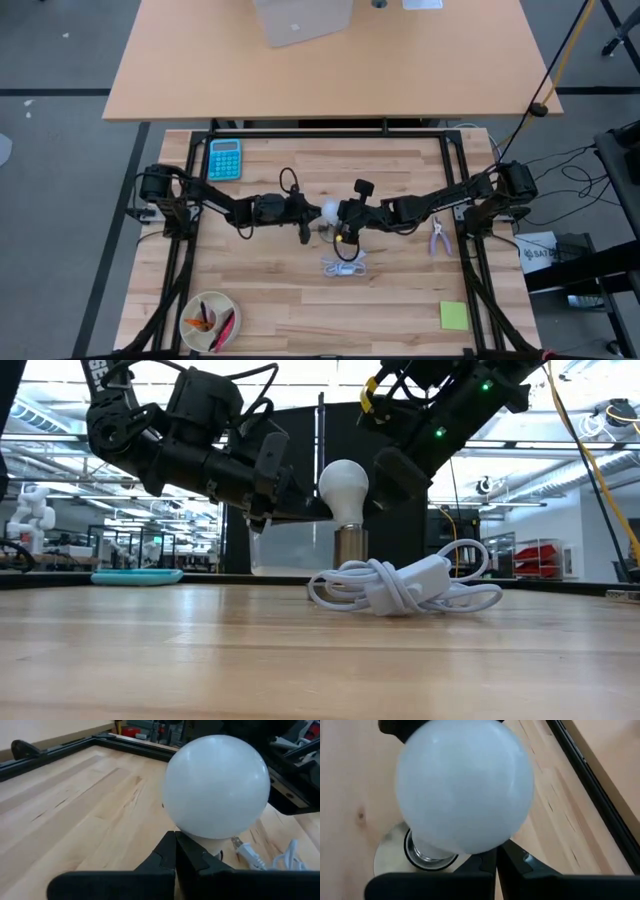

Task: Screw lightbulb
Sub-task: Insert the light bulb into the lamp

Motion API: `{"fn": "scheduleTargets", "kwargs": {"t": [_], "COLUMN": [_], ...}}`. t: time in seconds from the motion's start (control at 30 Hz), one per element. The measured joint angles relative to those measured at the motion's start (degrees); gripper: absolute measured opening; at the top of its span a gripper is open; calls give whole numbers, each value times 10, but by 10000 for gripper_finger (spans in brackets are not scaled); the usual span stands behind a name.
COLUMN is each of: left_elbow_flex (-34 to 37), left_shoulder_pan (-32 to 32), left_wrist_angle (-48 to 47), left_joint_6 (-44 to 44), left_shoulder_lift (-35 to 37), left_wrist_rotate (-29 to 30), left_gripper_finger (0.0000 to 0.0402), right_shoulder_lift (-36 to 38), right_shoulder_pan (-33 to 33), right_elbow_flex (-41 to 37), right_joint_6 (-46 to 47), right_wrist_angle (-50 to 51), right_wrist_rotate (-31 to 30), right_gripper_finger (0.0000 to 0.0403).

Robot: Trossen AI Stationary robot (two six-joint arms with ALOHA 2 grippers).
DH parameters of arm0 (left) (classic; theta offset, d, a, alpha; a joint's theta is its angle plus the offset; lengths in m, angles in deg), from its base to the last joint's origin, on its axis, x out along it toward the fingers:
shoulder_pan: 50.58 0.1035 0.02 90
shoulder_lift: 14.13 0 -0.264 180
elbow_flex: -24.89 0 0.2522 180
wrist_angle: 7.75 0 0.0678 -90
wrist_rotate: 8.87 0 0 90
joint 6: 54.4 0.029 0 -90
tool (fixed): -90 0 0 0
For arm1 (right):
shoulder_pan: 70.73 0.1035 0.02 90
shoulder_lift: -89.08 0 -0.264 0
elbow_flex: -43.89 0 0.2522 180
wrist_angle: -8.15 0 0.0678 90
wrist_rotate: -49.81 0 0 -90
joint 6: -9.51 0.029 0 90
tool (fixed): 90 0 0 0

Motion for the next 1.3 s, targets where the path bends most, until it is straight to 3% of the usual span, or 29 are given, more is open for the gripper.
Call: {"fn": "scheduleTargets", "kwargs": {"t": [1.0,1.3], "left_elbow_flex": [0,0], "left_shoulder_pan": [-2,-2], "left_wrist_angle": [21,7], "left_joint_6": [4,14], "left_shoulder_lift": [0,5], "left_wrist_rotate": [-8,-8], "left_gripper_finger": [0,0], "right_shoulder_lift": [0,0], "right_shoulder_pan": [25,50], "right_elbow_flex": [0,0], "right_joint_6": [39,93], "right_wrist_angle": [45,97], "right_wrist_rotate": [-7,-58], "right_gripper_finger": [0,0]}}
